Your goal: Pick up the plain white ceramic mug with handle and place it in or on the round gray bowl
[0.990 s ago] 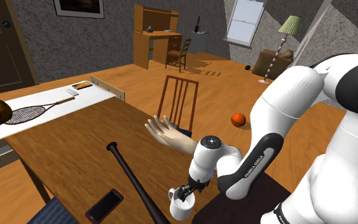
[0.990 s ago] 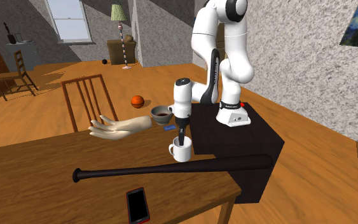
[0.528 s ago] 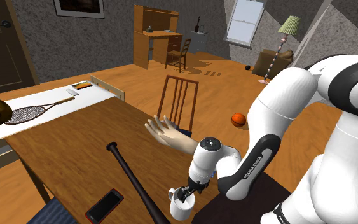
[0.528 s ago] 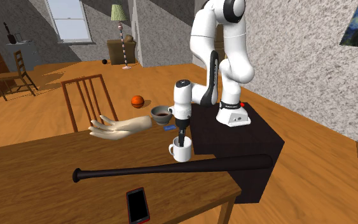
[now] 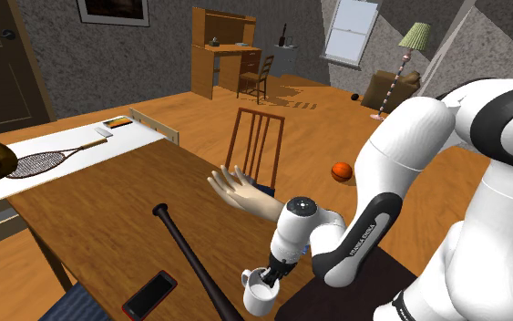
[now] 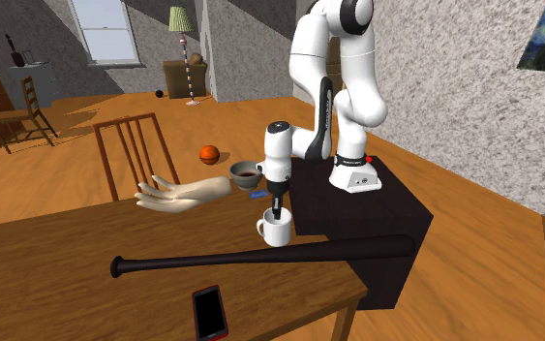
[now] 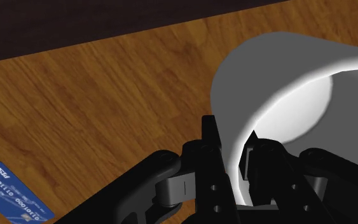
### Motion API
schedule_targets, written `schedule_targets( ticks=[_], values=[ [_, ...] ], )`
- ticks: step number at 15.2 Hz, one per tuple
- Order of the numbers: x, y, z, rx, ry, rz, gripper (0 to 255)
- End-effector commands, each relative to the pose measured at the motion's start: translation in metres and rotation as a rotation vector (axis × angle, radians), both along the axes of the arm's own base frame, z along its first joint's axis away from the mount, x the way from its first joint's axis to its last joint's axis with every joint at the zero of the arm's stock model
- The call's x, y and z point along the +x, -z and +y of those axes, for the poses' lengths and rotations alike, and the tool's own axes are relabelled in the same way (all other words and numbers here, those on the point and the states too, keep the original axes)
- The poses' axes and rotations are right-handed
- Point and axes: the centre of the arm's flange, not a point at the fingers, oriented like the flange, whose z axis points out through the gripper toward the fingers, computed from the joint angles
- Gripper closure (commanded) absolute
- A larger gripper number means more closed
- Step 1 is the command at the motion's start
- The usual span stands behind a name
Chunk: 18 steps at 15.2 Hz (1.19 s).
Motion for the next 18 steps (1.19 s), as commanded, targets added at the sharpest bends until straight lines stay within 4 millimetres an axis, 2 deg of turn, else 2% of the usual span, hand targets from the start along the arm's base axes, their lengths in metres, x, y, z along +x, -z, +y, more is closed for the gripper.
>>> schedule_targets(
  ticks=[1,3,18],
  values=[
    [0.000,0.000,0.000,0.000,-0.001,0.000,255],
    [0.000,0.000,0.000,0.000,-0.001,0.000,255],
    [0.000,-0.079,0.000,0.000,-0.001,0.000,255]
  ],
)
